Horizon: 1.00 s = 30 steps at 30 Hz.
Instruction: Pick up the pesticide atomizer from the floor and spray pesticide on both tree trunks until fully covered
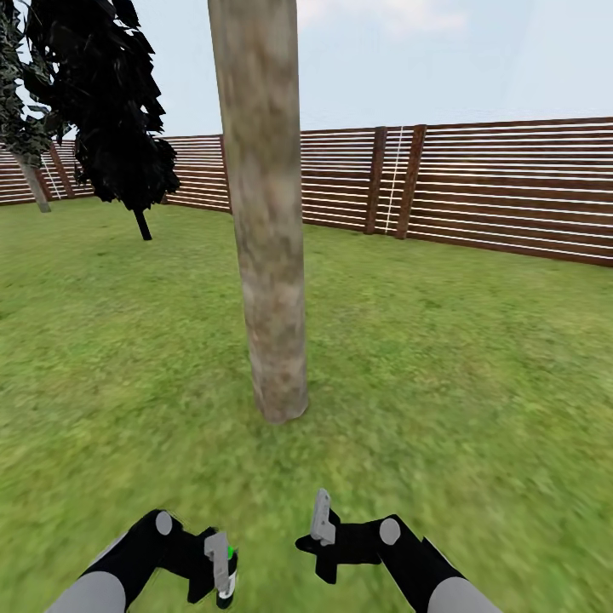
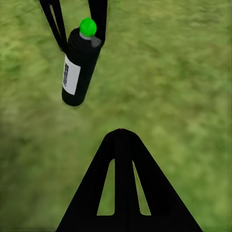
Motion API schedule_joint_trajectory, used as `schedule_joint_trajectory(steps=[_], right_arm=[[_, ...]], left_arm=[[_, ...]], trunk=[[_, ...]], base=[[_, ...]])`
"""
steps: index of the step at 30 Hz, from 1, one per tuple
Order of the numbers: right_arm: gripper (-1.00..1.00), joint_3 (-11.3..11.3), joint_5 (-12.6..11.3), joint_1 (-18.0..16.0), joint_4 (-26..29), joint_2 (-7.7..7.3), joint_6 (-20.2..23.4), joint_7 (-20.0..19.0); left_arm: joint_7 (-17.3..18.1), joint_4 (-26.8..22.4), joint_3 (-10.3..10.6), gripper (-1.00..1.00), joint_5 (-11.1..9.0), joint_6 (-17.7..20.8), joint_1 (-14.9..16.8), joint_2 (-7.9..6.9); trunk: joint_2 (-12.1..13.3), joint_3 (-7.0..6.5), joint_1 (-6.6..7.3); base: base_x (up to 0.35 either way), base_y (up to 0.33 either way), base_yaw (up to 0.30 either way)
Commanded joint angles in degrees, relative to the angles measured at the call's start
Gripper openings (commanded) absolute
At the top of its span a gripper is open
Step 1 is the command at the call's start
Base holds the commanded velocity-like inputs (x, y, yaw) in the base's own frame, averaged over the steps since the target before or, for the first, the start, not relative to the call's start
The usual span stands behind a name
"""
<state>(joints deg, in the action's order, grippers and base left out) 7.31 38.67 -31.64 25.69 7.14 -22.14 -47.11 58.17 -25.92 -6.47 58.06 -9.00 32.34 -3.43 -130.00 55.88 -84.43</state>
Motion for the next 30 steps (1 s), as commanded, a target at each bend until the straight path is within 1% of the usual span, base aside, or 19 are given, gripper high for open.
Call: schedule_joint_trajectory(steps=[1,4,7,9,10,12,14,17,18,20,21,22,23,25,26,27,28,29,30], right_arm=[[-1.00,0.0,0.0,0.0,0.0,-0.01,0.0,0.0],[-1.00,0.0,0.0,0.0,0.0,-0.15,0.0,0.0],[-1.00,0.0,0.1,0.0,0.0,-0.33,0.0,0.0],[-1.00,0.0,0.2,0.0,-0.1,-0.42,-0.1,0.0],[1.00,0.0,0.2,0.0,-0.2,-0.45,-0.1,0.1],[1.00,0.0,0.2,0.0,-0.3,-0.48,-0.1,0.3],[1.00,0.0,0.2,0.0,-0.3,-0.64,-0.1,0.7],[1.00,-0.1,0.1,0.1,-1.1,-3.62,-0.3,5.9],[1.00,-0.2,0.0,0.2,-2.9,-4.93,-0.3,9.9],[1.00,-0.3,-0.1,0.2,-9.2,-6.17,-0.3,18.7],[1.00,-0.3,-0.2,0.3,-13.3,-6.39,-0.3,24.5],[1.00,-0.3,-0.2,0.4,-18.1,-6.52,-0.3,32.5],[1.00,-0.2,-0.2,0.4,-20.7,-6.57,-0.4,38.9],[1.00,-0.3,-0.3,0.6,-22.5,-6.60,-0.4,47.0],[1.00,-0.4,-0.5,1.1,-23.1,-6.56,-0.4,52.0],[1.00,-0.5,-1.1,1.5,-23.4,-6.56,-0.6,55.4],[1.00,-0.7,-3.0,2.0,-23.5,-6.56,-1.0,58.3],[1.00,-1.2,-6.7,2.4,-23.6,-6.59,-1.7,60.8],[1.00,-1.9,-11.8,2.6,-23.6,-6.62,-3.2,62.5]], left_arm=[[0.0,0.0,0.0,-1.00,-0.1,0.0,0.0,-0.65],[0.0,0.0,0.0,-1.00,0.0,-0.1,-0.2,-2.70],[0.0,-0.2,0.0,-1.00,0.0,-0.3,-0.3,-6.65],[0.0,-0.2,0.0,-1.00,0.0,-0.7,-0.3,-8.79],[0.0,-0.1,-0.2,-1.00,-0.1,-0.8,-0.3,-10.07],[-0.2,-0.1,-0.7,-1.00,-0.6,-0.8,-0.3,-10.93],[-1.5,-0.1,-1.6,-1.00,-1.2,-0.7,-0.3,-11.11],[-9.3,0.2,-5.0,-1.00,-3.2,-0.6,-0.3,-10.75],[-12.3,1.2,-5.9,-1.00,-4.5,-0.6,-0.3,-10.33],[-16.9,3.3,-7.4,-1.00,-8.4,-0.5,-0.3,-9.19],[-19.8,4.3,-8.1,-1.00,-11.3,-0.5,-0.3,-8.86],[-23.8,6.0,-8.6,-1.00,-15.2,-0.6,-0.3,-8.66],[-26.9,7.6,-8.8,-1.00,-18.6,-0.6,-0.3,-8.56],[-31.9,9.4,-8.9,-1.00,-23.1,-0.6,-0.3,-8.22],[-36.5,10.2,-8.8,-1.00,-26.0,-0.6,-0.3,-7.17],[-40.1,10.6,-8.8,-1.00,-27.5,-0.5,-0.3,-6.16],[-43.2,11.1,-8.8,-1.00,-28.3,-0.3,-0.3,-5.09],[-45.6,11.6,-8.8,-1.00,-28.8,0.0,-0.3,-4.06],[-47.4,12.1,-8.9,-1.00,-29.0,0.2,-0.3,-3.12]], trunk=[[0.0,0.00,0.00],[0.0,0.00,0.00],[0.0,0.00,0.00],[0.0,0.00,0.00],[0.0,0.00,0.00],[0.0,0.00,0.00],[0.0,0.00,0.00],[0.0,0.00,0.00],[0.0,0.00,0.00],[0.0,0.00,0.00],[0.0,0.00,0.00],[0.0,0.00,0.00],[0.0,0.00,0.00],[0.0,0.00,0.00],[0.0,0.00,0.00],[0.0,0.00,0.00],[0.0,0.00,0.00],[0.0,0.00,0.00],[0.0,0.00,0.00]], base=[[0.000,0.000,0.000],[0.000,0.000,0.000],[0.000,0.000,0.000],[0.000,0.000,0.000],[0.000,0.000,0.000],[0.000,0.000,0.000],[0.000,0.000,0.000],[0.000,0.000,0.000],[0.000,0.000,0.000],[0.000,0.000,0.000],[0.000,0.000,0.000],[0.000,0.000,0.000],[0.000,0.000,0.000],[0.000,0.000,0.000],[0.000,0.000,0.000],[0.000,0.000,0.000],[0.000,0.000,0.000],[0.000,0.000,0.000],[0.000,0.000,0.000]])
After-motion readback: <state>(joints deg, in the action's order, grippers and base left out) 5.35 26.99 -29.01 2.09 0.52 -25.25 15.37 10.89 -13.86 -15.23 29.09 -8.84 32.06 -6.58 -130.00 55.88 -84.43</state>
